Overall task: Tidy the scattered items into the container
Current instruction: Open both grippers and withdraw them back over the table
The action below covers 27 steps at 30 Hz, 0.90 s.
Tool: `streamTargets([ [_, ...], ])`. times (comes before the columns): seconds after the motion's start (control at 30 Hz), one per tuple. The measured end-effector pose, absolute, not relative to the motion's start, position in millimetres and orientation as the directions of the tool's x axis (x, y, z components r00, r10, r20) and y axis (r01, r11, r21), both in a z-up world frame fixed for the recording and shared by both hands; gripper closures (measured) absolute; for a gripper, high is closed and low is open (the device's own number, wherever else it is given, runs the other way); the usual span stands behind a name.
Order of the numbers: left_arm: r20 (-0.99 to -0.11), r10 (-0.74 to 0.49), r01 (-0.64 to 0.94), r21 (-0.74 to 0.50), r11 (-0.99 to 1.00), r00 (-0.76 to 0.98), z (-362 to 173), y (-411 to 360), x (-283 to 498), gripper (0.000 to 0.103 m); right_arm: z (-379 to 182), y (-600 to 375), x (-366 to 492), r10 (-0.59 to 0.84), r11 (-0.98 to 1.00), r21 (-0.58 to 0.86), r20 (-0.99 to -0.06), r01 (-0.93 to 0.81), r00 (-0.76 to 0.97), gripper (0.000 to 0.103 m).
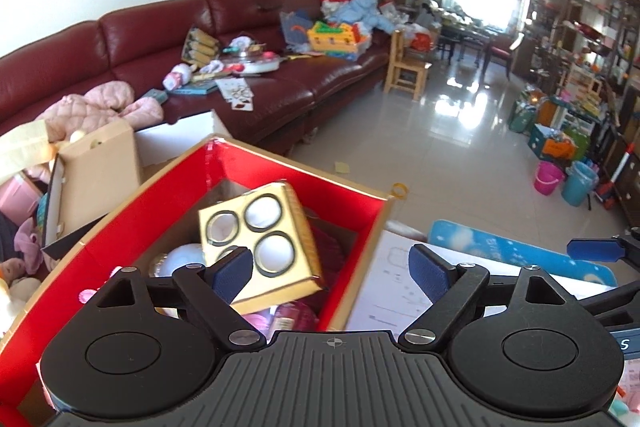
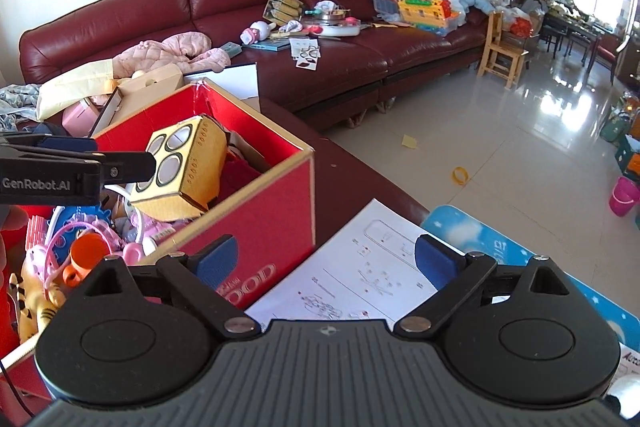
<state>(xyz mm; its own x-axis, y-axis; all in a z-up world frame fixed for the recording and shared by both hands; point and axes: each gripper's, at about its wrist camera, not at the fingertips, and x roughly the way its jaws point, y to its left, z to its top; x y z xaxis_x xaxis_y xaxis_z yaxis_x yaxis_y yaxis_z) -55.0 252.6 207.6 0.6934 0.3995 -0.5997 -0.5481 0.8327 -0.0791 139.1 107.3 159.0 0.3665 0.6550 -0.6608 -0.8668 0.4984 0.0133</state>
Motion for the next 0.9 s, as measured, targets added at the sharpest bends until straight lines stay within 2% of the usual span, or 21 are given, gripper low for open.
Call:
streamTargets([
  [0.13,-0.593,0.363,-0.481,-0.047,0.875,0.719,204,218,-53,0.007,147,66,140,0.662,0.516,0.028,-0.647,-0.856,0.378,0.007],
  [0.3,-0.613,0.305,-0.394,-0.010,0.919,0.729,177,173,-50,0.005,112,2,143,0.712,0.524,0.157,-0.620,-0.837,0.330,0.006],
  [0.47,-0.685,0.236,-0.325,-0.001,0.946,0.689,125,142,-39,0.005,58,-35,136,0.660,0.589,0.249,-0.698,-0.769,0.280,0.005],
  [0.67,-0.777,0.177,-0.308,-0.022,0.951,0.604,56,130,-29,0.006,8,-52,114,0.538,0.686,0.199,-0.787,-0.700,0.303,0.005],
  [0.77,-0.806,0.135,-0.286,-0.044,0.957,0.576,32,129,-25,0.006,-7,-54,110,0.501,0.711,0.161,-0.799,-0.685,0.332,0.005],
  [0.9,-0.829,0.119,-0.280,-0.047,0.959,0.547,6,125,-19,0.009,-22,-59,118,0.521,0.745,0.252,-0.798,-0.618,0.303,0.008],
])
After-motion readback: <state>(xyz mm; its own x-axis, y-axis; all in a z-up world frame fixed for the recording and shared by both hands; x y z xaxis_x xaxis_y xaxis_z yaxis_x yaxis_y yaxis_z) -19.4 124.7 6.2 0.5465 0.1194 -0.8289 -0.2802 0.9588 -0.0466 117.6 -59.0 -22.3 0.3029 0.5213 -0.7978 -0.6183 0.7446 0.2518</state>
